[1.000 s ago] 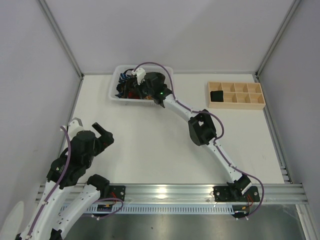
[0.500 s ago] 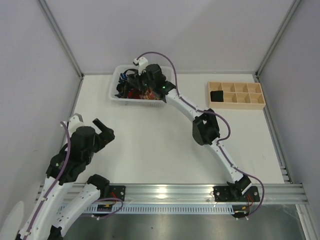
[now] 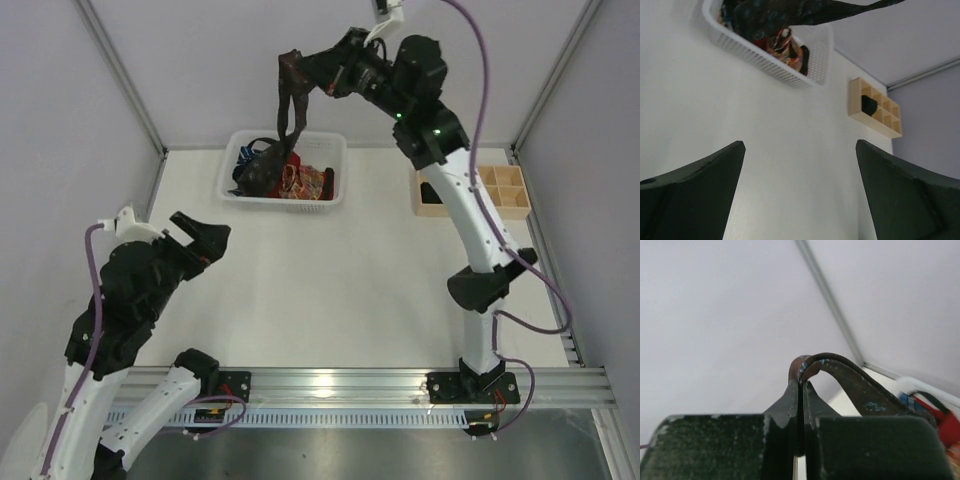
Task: Roll the ties
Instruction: Move the tie to the center of the board
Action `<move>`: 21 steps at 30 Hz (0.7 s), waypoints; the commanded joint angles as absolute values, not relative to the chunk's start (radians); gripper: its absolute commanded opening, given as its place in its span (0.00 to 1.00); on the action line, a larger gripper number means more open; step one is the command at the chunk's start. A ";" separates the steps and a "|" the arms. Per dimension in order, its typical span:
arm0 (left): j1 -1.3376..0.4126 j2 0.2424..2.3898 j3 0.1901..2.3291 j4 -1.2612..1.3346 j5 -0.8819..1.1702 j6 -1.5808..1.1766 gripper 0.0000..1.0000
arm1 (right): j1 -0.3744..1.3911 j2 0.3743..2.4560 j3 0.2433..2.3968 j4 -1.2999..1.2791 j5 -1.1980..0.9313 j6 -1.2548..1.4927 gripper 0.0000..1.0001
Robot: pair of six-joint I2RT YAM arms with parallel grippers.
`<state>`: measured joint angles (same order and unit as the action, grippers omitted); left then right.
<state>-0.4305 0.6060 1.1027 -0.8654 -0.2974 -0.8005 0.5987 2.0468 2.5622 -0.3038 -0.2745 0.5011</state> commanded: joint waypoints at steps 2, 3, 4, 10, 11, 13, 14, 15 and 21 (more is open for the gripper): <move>-0.422 0.580 1.177 -0.694 -0.154 -0.698 1.00 | 0.623 1.877 2.550 -0.471 -0.474 0.626 0.00; -0.422 0.556 1.174 -0.648 -0.114 -0.652 1.00 | 0.623 1.855 2.524 -0.494 -0.503 0.641 0.00; -0.422 0.545 1.169 -0.606 -0.041 -0.637 1.00 | 0.618 1.833 2.511 -0.536 -0.578 0.643 0.00; -0.422 0.529 1.117 -0.290 0.264 -0.549 1.00 | 0.609 1.639 2.360 -0.751 -0.903 0.543 0.00; -0.422 0.544 1.127 -0.229 0.337 -0.545 1.00 | 0.597 1.603 2.330 -0.790 -0.937 0.517 0.00; -0.422 0.636 1.153 -0.172 0.489 -0.537 1.00 | 0.583 1.493 2.207 -0.925 -1.013 0.421 0.00; -0.422 0.684 1.185 -0.143 0.678 -0.548 1.00 | 0.571 1.447 2.127 -0.940 -1.037 0.414 0.00; -0.422 0.727 1.199 -0.086 0.765 -0.578 1.00 | 0.569 1.343 2.055 -0.911 -1.057 0.425 0.00; -0.523 0.951 1.238 0.131 1.095 -0.640 1.00 | 0.571 1.077 1.652 -0.708 -1.149 0.627 0.00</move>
<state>-0.4625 0.8806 1.2011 0.0006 0.8318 -0.6399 0.5678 1.1839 1.7321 -0.8185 -1.0245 0.5339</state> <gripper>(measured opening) 0.996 0.032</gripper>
